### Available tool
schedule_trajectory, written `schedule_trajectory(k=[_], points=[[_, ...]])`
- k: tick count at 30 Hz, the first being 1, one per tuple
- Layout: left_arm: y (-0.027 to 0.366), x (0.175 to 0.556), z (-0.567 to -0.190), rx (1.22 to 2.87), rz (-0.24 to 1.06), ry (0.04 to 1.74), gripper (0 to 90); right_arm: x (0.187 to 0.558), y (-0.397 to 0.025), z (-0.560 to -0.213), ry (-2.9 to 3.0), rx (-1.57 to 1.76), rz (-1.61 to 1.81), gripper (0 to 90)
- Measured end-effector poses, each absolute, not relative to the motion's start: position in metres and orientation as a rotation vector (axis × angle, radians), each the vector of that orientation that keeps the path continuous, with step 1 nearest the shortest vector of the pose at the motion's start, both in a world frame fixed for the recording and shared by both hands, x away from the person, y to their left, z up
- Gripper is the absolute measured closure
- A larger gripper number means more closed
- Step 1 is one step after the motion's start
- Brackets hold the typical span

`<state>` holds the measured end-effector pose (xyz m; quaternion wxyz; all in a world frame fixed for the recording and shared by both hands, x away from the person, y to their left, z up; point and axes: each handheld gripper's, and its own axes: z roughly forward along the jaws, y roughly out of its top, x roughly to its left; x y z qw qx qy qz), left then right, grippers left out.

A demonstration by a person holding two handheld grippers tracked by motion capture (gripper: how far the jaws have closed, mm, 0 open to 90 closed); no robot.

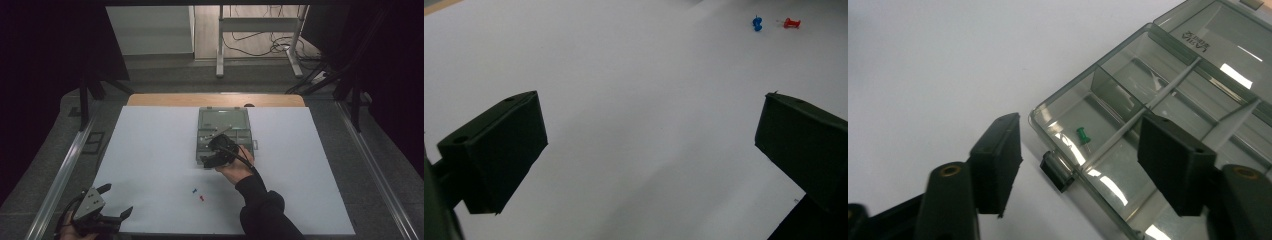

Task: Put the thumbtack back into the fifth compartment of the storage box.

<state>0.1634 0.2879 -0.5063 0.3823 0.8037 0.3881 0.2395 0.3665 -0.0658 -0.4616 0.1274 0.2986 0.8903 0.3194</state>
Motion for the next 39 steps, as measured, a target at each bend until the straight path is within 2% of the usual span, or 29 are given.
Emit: schedule_trajectory(k=[5,14,20,39], points=[[0.288,0.163,-0.506,2.054,0.611,0.989,0.7,0.361,-0.071,-0.462,2.609,0.870,0.939,28.2],[0.287,0.163,-0.506,2.056,0.614,0.984,0.8,0.348,-0.075,-0.463,2.595,0.855,0.953,8.1],[0.286,0.163,-0.506,2.059,0.614,0.981,0.8,0.339,-0.077,-0.465,2.603,0.835,0.928,0.2],[0.286,0.163,-0.506,2.064,0.615,0.978,0.8,0.312,-0.083,-0.472,2.617,0.851,0.808,0.0]])
